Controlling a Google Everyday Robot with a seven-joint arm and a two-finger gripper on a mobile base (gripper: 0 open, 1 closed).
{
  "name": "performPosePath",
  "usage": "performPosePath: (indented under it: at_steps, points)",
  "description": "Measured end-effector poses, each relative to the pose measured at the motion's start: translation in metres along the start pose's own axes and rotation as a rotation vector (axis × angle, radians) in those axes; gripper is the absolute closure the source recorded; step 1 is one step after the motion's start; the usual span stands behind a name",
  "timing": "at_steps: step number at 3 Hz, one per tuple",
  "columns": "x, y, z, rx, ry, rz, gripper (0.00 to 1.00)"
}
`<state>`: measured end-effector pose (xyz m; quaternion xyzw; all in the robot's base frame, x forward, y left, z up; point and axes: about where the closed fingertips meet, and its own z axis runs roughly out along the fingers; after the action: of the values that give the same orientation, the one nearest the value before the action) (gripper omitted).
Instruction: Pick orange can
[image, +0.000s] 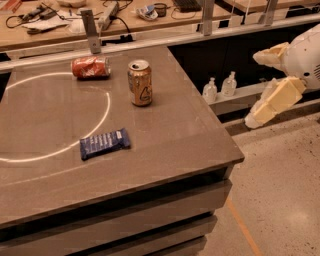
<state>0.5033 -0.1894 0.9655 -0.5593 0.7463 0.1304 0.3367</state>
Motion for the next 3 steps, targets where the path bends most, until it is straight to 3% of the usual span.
performPosePath:
  at_steps: [1,2,3]
  points:
    - [-0.01,-0.021,0.016,-0.023,-0.165,-0.001,0.0]
    - [-0.015,-0.042,0.039,-0.039,-0.238,-0.007,0.0]
    - [-0.013,-0.044,0.046,-0.042,-0.248,-0.003,0.0]
